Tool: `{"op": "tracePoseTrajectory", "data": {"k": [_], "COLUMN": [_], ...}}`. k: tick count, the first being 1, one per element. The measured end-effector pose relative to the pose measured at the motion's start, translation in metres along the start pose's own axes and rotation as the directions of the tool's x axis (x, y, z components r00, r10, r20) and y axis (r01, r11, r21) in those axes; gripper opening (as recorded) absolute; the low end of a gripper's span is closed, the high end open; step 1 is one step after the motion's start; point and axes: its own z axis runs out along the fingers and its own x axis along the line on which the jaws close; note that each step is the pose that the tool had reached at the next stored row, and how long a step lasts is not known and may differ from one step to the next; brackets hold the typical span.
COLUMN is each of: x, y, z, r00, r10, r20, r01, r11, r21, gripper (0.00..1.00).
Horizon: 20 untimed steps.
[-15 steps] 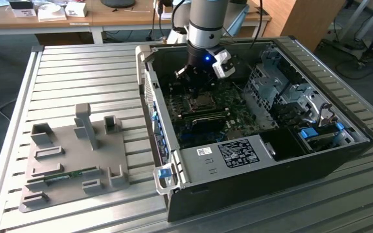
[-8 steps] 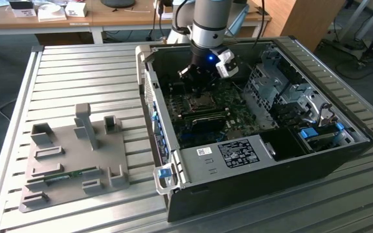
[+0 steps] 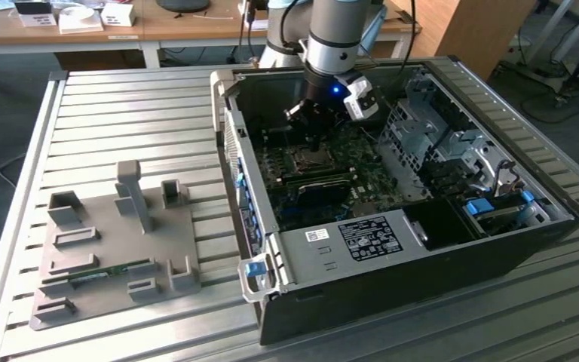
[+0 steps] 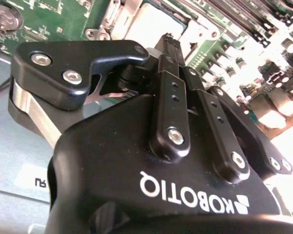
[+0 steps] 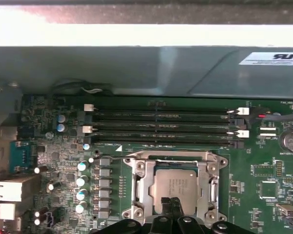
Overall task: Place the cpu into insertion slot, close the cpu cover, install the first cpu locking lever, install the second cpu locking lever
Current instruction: 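Close the cpu cover, then install the first cpu locking lever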
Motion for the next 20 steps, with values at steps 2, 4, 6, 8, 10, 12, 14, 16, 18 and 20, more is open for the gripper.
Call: {"op": "tracePoseTrajectory", "data": {"k": [2, 4, 6, 8, 10, 12, 14, 16, 18, 20], "x": [-0.0001, -0.0001, -0.0016, -0.003, -0.0031, -0.0031, -0.0039, -0.0041, -0.0131, -0.0131], "y": [0.0, 0.0001, 0.0001, 0.0, 0.0, 0.0, 0.0, 0.0, -0.0002, -0.0002], "z": [0.0001, 0.0, 0.0, 0.0001, 0.0001, 0.0001, 0.0001, 0.0001, 0.0004, 0.0004], "r00": [1.0, 1.0, 1.0, 1.0, 1.0, 1.0, 1.0, 1.0, 1.0, 1.0], "r10": [0.0, 0.0, 0.0, 0.0, 0.0, 0.0, 0.0, 0.0, 0.0, 0.0], "r20": [0.0001, 0.0001, 0.0, 0.0001, 0.0001, 0.0, 0.0, 0.0, 0.0, 0.0001], "r01": [0.0, 0.0, 0.0, 0.0, 0.0, 0.0, 0.0, 0.0, 0.0, 0.0], "r11": [1.0, 1.0, 1.0, 1.0, 1.0, 1.0, 1.0, 1.0, 1.0, 1.0], "r21": [-0.0001, 0.0, 0.0001, -0.0001, -0.0001, 0.0, 0.0, 0.0, 0.0, 0.0], "gripper": [0.11, 0.11, 0.11, 0.11, 0.11, 0.11, 0.11, 0.11, 0.11, 0.11]}}
